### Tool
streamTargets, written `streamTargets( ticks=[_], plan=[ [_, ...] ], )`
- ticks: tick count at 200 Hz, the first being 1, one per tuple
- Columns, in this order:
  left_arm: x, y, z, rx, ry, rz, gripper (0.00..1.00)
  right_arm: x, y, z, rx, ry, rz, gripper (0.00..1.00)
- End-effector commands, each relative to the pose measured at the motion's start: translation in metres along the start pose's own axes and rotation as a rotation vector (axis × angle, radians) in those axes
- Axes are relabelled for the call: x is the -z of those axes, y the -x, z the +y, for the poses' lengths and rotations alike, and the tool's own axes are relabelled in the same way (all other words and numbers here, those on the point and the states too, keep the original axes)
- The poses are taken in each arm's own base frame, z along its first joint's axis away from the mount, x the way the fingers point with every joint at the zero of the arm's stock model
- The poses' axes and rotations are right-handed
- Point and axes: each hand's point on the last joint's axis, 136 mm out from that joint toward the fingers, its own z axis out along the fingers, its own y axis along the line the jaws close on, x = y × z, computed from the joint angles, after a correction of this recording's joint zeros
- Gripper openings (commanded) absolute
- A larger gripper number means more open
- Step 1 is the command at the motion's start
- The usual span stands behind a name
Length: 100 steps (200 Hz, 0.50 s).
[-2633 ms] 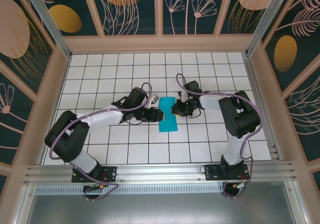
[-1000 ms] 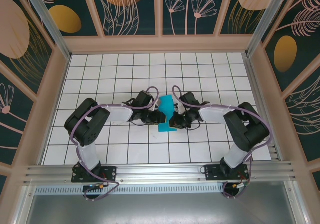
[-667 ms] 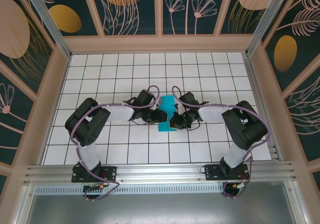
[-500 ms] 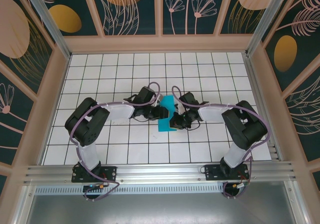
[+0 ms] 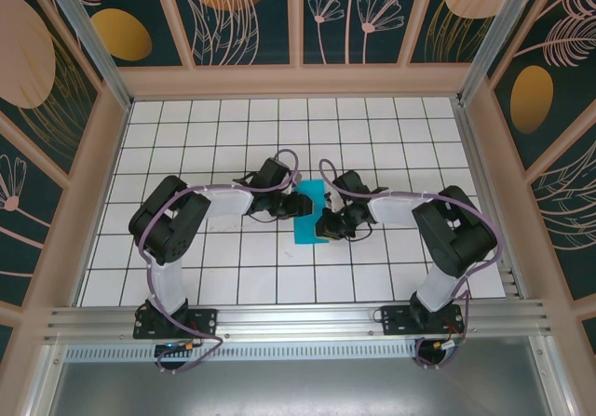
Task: Fold a paper plane with a square sheet of paper (fold left side to right side)
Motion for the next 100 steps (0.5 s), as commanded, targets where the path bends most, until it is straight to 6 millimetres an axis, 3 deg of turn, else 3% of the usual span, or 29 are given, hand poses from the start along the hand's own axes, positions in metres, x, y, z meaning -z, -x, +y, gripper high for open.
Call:
streamTargets(
  ticks=[1,54,100],
  plan=[
    [-0.002,0.011,0.022,-0.002,0.091,-0.026,0.41,-0.012,-0.022,-0.051,-0.051,-0.204,0.064,0.10],
    [-0.005,0.024,0.043,0.017,0.183,-0.047,0.43,-0.013,-0.024,-0.057,-0.046,-0.236,0.078,0.10],
    [-0.002,0.047,0.042,0.025,0.191,-0.091,0.45,-0.014,-0.027,-0.060,-0.046,-0.241,0.086,0.10]
  ],
)
